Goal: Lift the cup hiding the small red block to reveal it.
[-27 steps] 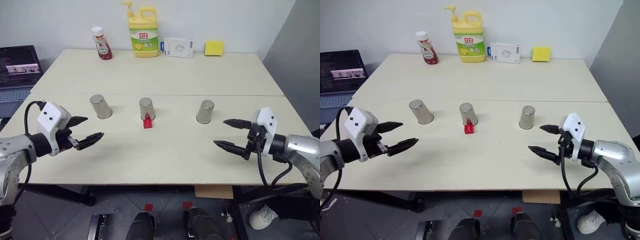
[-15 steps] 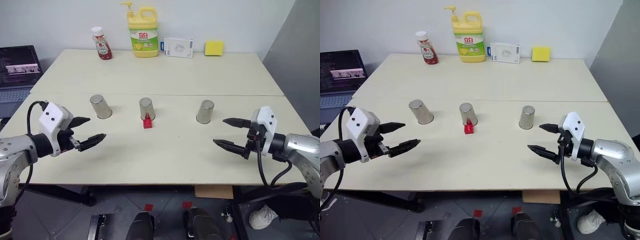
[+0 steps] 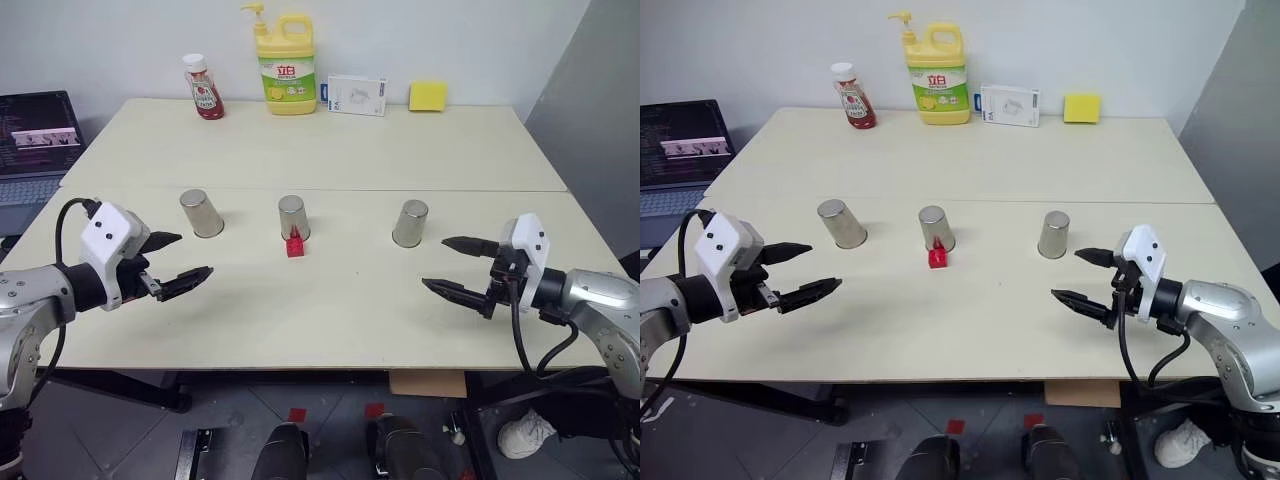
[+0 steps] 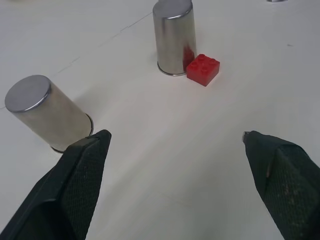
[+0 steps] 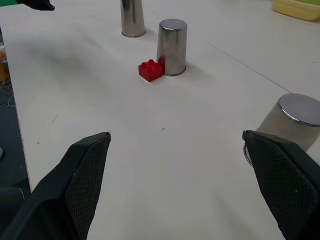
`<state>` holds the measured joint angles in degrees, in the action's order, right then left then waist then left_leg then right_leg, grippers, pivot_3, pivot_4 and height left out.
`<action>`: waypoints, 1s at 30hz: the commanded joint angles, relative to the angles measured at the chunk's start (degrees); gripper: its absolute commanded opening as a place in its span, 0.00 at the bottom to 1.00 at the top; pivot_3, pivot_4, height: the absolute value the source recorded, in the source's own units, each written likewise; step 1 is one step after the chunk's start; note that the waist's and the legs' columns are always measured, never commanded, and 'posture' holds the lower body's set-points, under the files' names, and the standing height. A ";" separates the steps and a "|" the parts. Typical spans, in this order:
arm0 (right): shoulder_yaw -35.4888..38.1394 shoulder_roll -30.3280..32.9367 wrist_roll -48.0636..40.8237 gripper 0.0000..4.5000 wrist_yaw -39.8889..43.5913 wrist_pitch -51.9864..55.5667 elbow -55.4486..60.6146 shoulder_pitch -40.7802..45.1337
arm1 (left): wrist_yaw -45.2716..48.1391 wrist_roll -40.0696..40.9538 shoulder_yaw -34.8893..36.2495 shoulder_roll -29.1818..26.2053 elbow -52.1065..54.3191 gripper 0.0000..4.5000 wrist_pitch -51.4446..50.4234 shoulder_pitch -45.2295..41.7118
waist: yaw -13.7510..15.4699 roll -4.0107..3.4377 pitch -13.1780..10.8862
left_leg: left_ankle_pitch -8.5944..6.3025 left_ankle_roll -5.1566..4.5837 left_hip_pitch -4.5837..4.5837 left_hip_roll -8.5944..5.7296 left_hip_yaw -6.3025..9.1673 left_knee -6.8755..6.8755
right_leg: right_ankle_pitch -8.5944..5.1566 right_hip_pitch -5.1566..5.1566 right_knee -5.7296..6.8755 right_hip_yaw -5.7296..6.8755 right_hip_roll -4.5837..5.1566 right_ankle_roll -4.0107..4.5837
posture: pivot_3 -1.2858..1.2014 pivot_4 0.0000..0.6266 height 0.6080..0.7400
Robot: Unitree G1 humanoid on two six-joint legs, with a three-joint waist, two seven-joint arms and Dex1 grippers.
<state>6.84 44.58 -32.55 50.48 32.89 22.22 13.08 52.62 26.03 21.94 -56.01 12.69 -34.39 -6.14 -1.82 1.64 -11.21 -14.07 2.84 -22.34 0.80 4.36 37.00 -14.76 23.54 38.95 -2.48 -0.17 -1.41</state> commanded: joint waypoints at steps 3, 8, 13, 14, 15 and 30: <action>0.86 0.42 -0.66 1.00 0.64 -0.42 1.17 1.73 | -0.57 -1.00 1.06 -0.35 0.96 1.00 1.68 0.75 | 0.00 0.00 0.00 | 0.00 0.00 0.00 0.01 0.00 -0.01 | 0.00 0.00 0.00 0.01 0.00 0.00 | 0.52 0.24 1.00; 1.82 0.41 -1.83 1.00 0.24 0.80 1.50 2.33 | -0.28 -0.34 1.24 -0.31 0.70 1.00 1.69 0.72 | 0.00 0.00 0.00 | 0.00 0.00 0.01 0.01 0.01 0.00 | 0.00 0.00 0.00 0.01 0.00 0.00 | 0.52 0.24 1.00; 2.81 0.67 -1.87 1.00 -0.27 1.30 2.53 1.27 | -0.58 -0.44 0.67 -0.06 -0.22 1.00 1.88 0.01 | 0.00 0.00 0.00 | 0.00 0.00 0.00 0.00 0.01 0.00 | 0.00 0.00 0.00 0.01 0.00 0.00 | 0.52 0.24 1.00; 2.97 0.73 -1.86 1.00 -0.32 1.40 2.73 1.01 | -0.56 -0.48 0.49 -0.08 -0.18 1.00 1.86 0.06 | 0.00 0.00 0.00 | 0.00 0.00 0.00 0.01 0.01 0.00 | 0.00 0.00 0.00 0.01 0.00 0.00 | 0.52 0.24 1.00; 3.11 0.80 -1.93 1.00 -0.36 1.52 2.91 0.84 | -0.53 -0.46 0.44 -0.13 -0.11 1.00 1.79 0.11 | 0.00 0.00 0.00 | 0.00 0.00 0.00 0.00 0.01 -0.01 | 0.00 0.00 0.00 0.01 0.00 0.00 | 0.52 0.24 1.00; 2.09 0.46 -1.38 1.00 -0.39 1.17 2.50 1.53 | -0.33 0.75 0.79 0.14 1.99 1.00 0.73 1.47 | 0.00 0.00 0.00 | 0.00 0.00 0.00 0.01 0.00 0.00 | 0.00 0.00 0.00 0.01 0.00 0.00 | 0.52 0.24 1.00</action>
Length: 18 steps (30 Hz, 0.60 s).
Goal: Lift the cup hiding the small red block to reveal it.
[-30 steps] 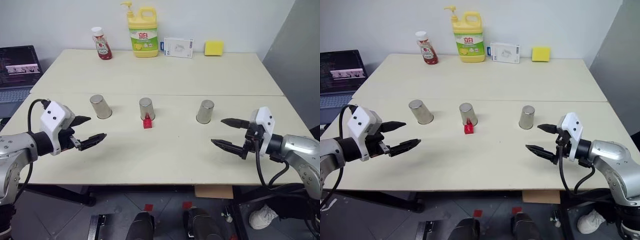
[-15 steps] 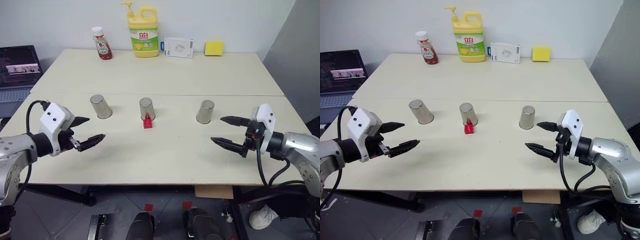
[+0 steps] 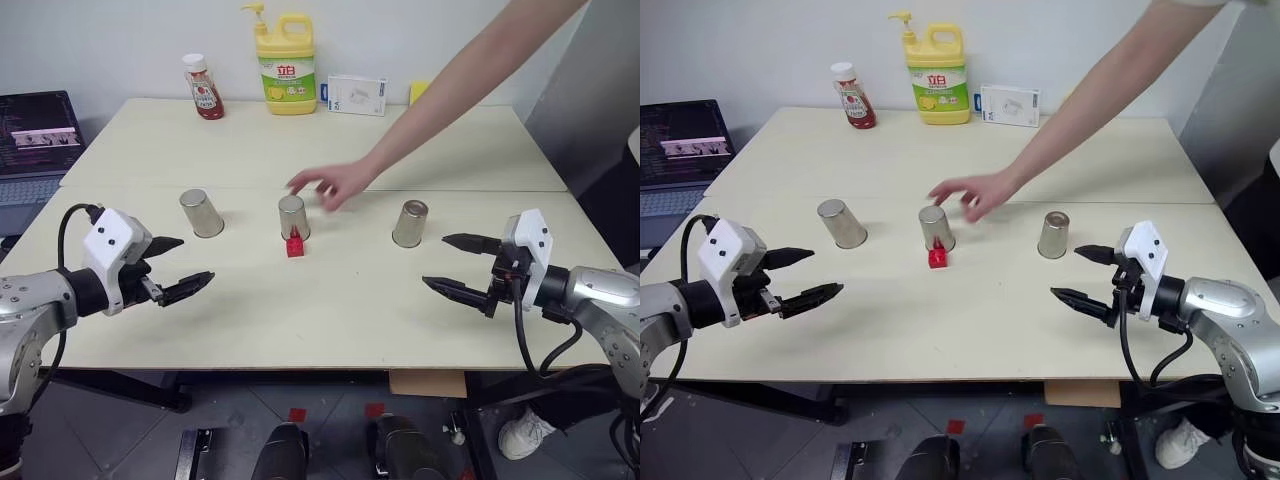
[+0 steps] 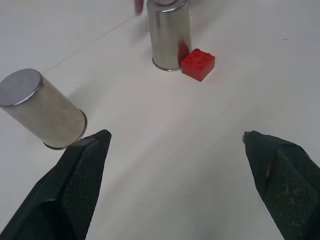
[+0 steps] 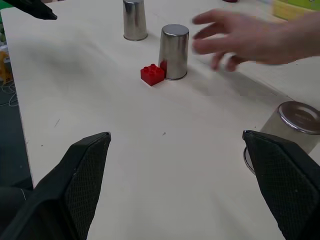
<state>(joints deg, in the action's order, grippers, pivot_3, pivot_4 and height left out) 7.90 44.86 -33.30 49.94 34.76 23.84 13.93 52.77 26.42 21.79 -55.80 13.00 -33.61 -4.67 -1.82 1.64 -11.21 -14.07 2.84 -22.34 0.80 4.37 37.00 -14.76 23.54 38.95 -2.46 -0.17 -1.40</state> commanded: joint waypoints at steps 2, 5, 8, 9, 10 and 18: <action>1.02 0.08 -0.63 1.00 0.15 -0.75 0.96 0.54 | -0.20 -0.09 0.74 -0.52 1.45 1.00 0.28 0.26 | 0.00 0.00 0.00 | 0.00 0.00 0.00 0.00 0.00 0.00 | 0.00 0.00 0.00 0.01 0.00 0.00 | 0.52 0.24 1.00; 0.81 -0.24 -0.80 1.00 -0.10 -0.56 1.37 0.61 | 0.17 -0.62 0.72 -0.98 0.95 1.00 0.74 0.62 | 0.00 0.00 0.00 | 0.00 0.00 0.00 0.00 0.00 0.00 | 0.00 0.00 0.00 0.00 0.00 0.00 | 0.52 0.24 1.00; 0.72 -0.38 -0.88 1.00 -0.27 -0.35 1.77 0.64 | 0.26 -0.50 0.94 -1.03 0.87 1.00 0.57 0.39 | 0.00 0.00 0.00 | 0.00 0.00 0.00 0.00 0.00 0.00 | 0.00 0.00 0.00 0.01 0.00 0.00 | 0.52 0.24 1.00; 0.72 -0.38 -0.87 1.00 -0.28 -0.34 1.85 0.59 | 0.26 -0.50 0.93 -1.02 0.83 1.00 0.53 0.28 | 0.00 0.00 0.00 | 0.00 0.00 0.00 0.00 0.00 0.00 | 0.00 0.00 0.00 0.00 0.00 0.00 | 0.52 0.24 1.00; 0.71 -0.36 -0.85 1.00 -0.28 -0.34 1.90 0.56 | 0.26 -0.51 0.86 -1.01 0.78 1.00 0.53 0.16 | 0.00 0.00 0.00 | 0.00 0.00 0.00 0.00 0.00 0.00 | 0.00 0.00 0.00 0.00 0.00 0.00 | 0.52 0.24 1.00; 0.60 -0.10 -0.57 1.00 -0.26 -0.34 2.26 0.20 | 0.32 -0.77 0.10 -0.89 0.38 1.00 0.72 -0.60 | 0.00 0.00 0.00 | 0.00 0.00 0.00 0.00 0.00 0.00 | 0.00 0.00 0.00 0.00 0.00 0.00 | 0.52 0.24 1.00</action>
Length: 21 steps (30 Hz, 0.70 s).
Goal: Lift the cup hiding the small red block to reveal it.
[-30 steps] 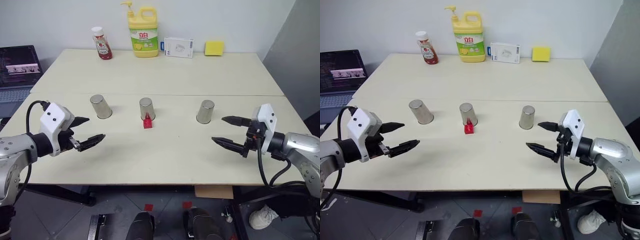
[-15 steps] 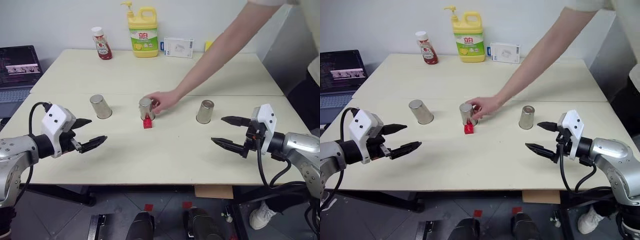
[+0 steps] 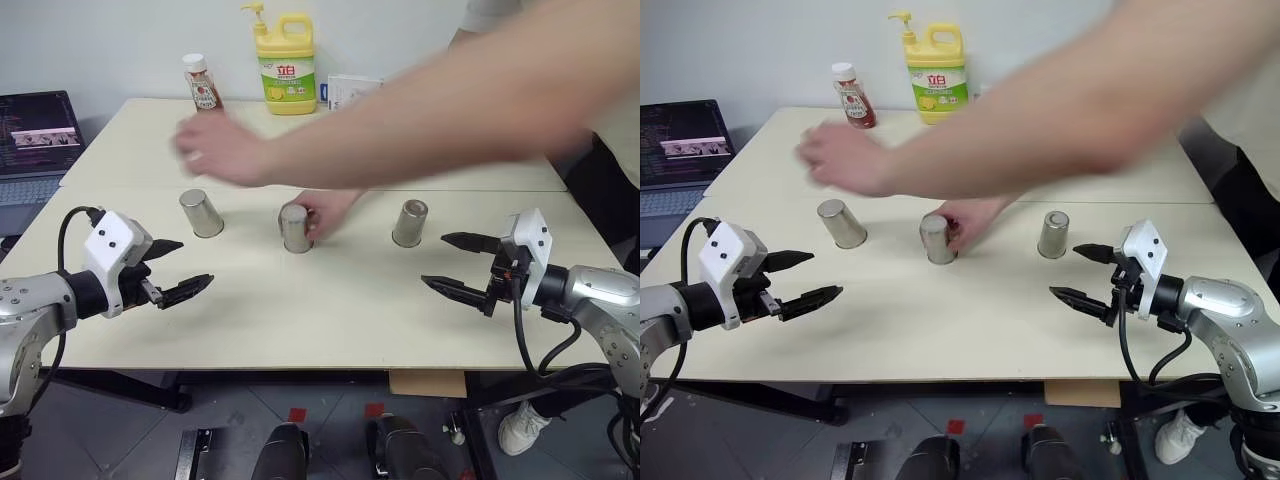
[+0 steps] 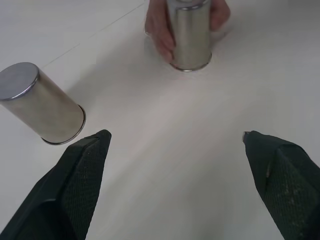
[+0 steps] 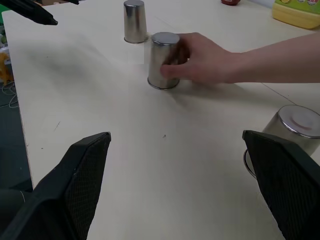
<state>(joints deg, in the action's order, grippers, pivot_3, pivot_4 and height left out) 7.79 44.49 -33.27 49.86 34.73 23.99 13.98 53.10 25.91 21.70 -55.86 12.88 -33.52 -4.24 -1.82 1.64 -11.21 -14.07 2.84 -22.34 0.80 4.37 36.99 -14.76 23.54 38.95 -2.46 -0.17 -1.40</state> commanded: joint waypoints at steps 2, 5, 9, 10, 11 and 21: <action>0.64 0.24 -0.58 1.00 -0.33 -0.20 2.27 0.13 | 0.04 -0.31 0.09 -0.84 0.38 1.00 0.65 -1.14 | 0.00 0.00 0.00 | 0.00 0.00 0.00 0.00 0.00 0.00 | 0.00 0.00 0.00 0.00 0.00 0.00 | 0.52 0.24 1.00; 0.49 0.20 -0.60 1.00 -0.61 0.06 2.57 0.15 | 0.18 -0.36 -0.04 -0.88 0.12 1.00 0.71 -1.38 | 0.00 0.00 0.00 | 0.00 0.00 0.00 0.00 0.00 0.00 | 0.00 0.00 0.00 0.00 0.00 0.00 | 0.52 0.24 1.00; 0.40 0.12 -0.73 1.00 -0.87 0.46 2.77 0.49 | -0.02 -0.29 -0.45 -0.56 -0.10 1.00 0.58 -2.03 | 0.00 0.00 0.00 | 0.00 0.00 0.00 0.00 0.00 0.00 | 0.00 0.00 0.00 0.00 0.00 0.00 | 0.52 0.24 1.00; 0.35 0.07 -0.76 1.00 -0.92 0.57 2.78 0.66 | -0.10 -0.29 -0.61 -0.48 -0.12 1.00 0.57 -2.17 | 0.00 0.00 0.00 | 0.00 0.00 0.00 0.00 0.00 0.00 | 0.00 0.00 0.00 0.00 0.00 0.00 | 0.52 0.24 1.00; 0.35 0.02 -0.83 1.00 -0.92 0.65 2.78 0.80 | -0.28 -0.20 -0.73 -0.30 -0.06 1.00 0.54 -2.32 | 0.00 0.00 0.00 | 0.00 0.00 0.00 0.00 0.00 0.00 | 0.00 0.00 0.00 -0.01 0.00 0.00 | 0.52 0.24 1.00; -1.32 -1.18 -2.48 1.00 -0.83 1.63 4.16 2.50 | -4.27 -0.23 -1.59 1.99 -4.88 1.00 -1.38 -7.06 | 0.01 0.00 0.00 | 0.00 0.00 0.00 0.00 0.00 0.00 | 0.00 0.00 0.01 0.01 0.00 0.00 | 0.52 0.24 1.00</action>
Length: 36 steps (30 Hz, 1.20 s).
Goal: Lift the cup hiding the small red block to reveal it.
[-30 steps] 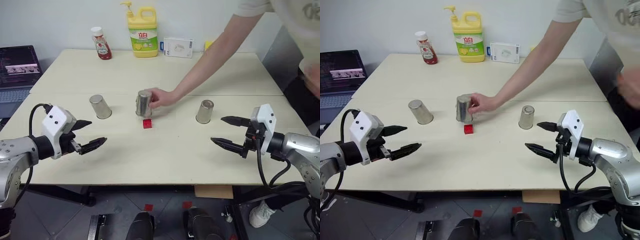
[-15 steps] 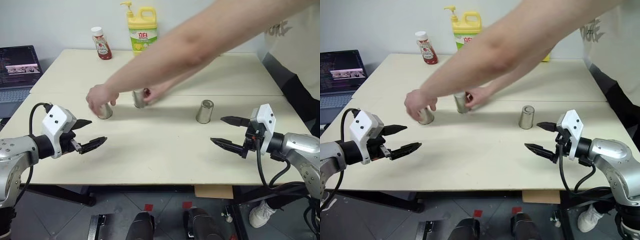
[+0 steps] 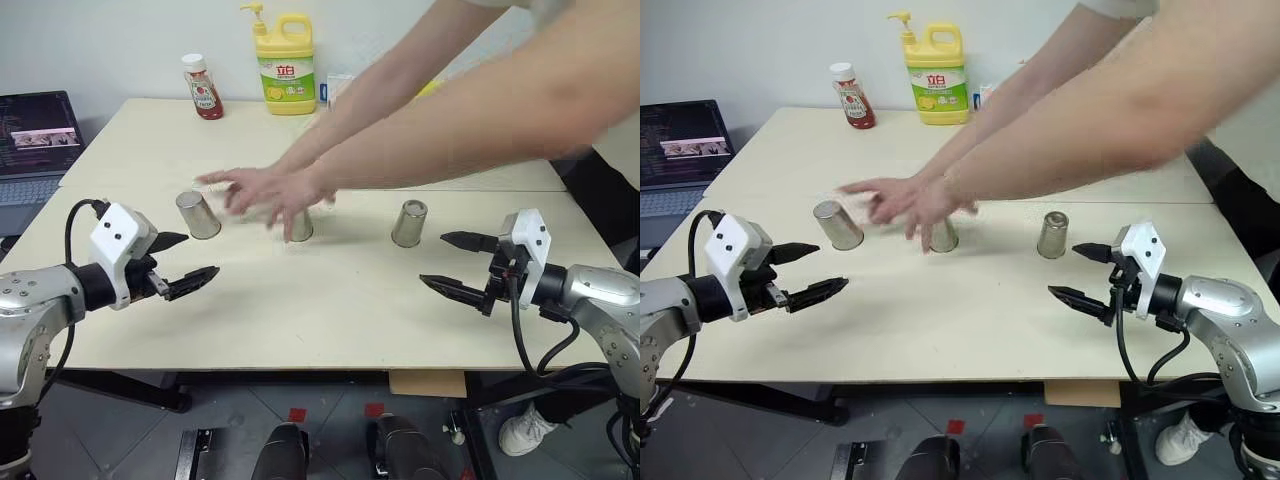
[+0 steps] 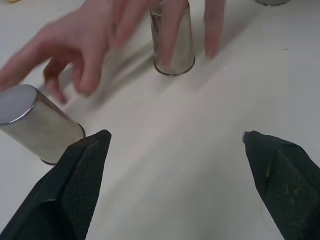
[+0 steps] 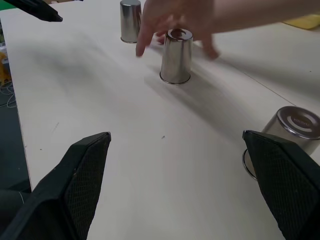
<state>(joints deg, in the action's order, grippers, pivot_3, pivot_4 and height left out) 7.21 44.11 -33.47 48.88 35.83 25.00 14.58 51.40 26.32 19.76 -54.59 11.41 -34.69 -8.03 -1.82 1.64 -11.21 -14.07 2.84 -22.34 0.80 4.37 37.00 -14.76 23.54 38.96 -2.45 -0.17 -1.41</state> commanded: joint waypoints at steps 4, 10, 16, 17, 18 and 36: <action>-2.97 -1.92 -4.27 1.00 0.23 2.33 4.28 4.90 | -7.28 -4.44 -1.39 1.52 -11.14 1.00 0.81 -8.20 | -0.05 0.00 0.00 | 0.00 0.00 0.01 0.02 0.05 0.01 | 0.01 0.00 0.03 0.02 -0.07 -0.01 | 0.52 0.24 1.00; -7.26 -3.33 -5.02 1.00 0.92 3.96 4.05 9.81 | -14.52 -9.79 -5.00 5.91 -24.57 1.00 3.99 -18.46 | 0.13 0.01 0.00 | 0.00 0.00 -0.02 0.00 0.05 0.01 | 0.01 -0.01 0.01 0.04 -0.05 -0.01 | 0.52 0.24 1.00; -9.83 -4.12 -4.43 1.00 1.87 4.25 3.71 13.15 | -13.23 -13.25 -9.32 9.40 -37.50 1.00 9.23 -26.88 | 0.14 0.03 0.02 | 0.00 0.00 -0.10 -0.08 0.10 0.03 | 0.02 0.02 0.01 0.09 0.02 0.00 | 0.52 0.24 1.00; -10.07 -4.17 -4.44 1.00 1.96 4.36 3.71 13.67 | -12.94 -13.70 -9.89 9.99 -40.09 1.00 9.81 -28.61 | 0.14 0.04 0.02 | 0.00 0.00 -0.12 -0.08 0.09 0.04 | 0.02 0.03 0.00 0.09 0.03 0.00 | 0.52 0.24 1.00; -10.27 -4.17 -4.51 1.00 2.09 4.53 3.72 14.28 | -12.87 -14.63 -10.76 10.66 -43.50 1.00 11.36 -30.78 | 0.13 0.04 0.02 | 0.00 0.00 -0.13 -0.08 0.10 0.04 | 0.02 0.02 0.00 0.09 0.04 0.00 | 0.52 0.24 1.00; -10.80 -4.43 -4.13 1.00 2.40 5.75 3.32 17.64 | -16.76 -23.86 -14.77 16.53 -80.88 1.00 27.57 -53.77 | 0.03 0.05 0.03 | 0.00 0.00 -0.22 -0.12 0.15 0.06 | 0.03 0.08 0.02 0.15 0.03 -0.02 | 0.52 0.24 1.00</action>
<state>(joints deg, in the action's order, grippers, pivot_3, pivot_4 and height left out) -3.90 39.76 -37.23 51.12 41.88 27.29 30.76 35.77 3.22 4.45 -37.89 -68.45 -9.26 -59.48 -1.79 1.70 -11.18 -14.07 2.84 -22.57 0.68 4.53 37.05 -14.73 23.63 38.98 -2.30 -0.14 -1.43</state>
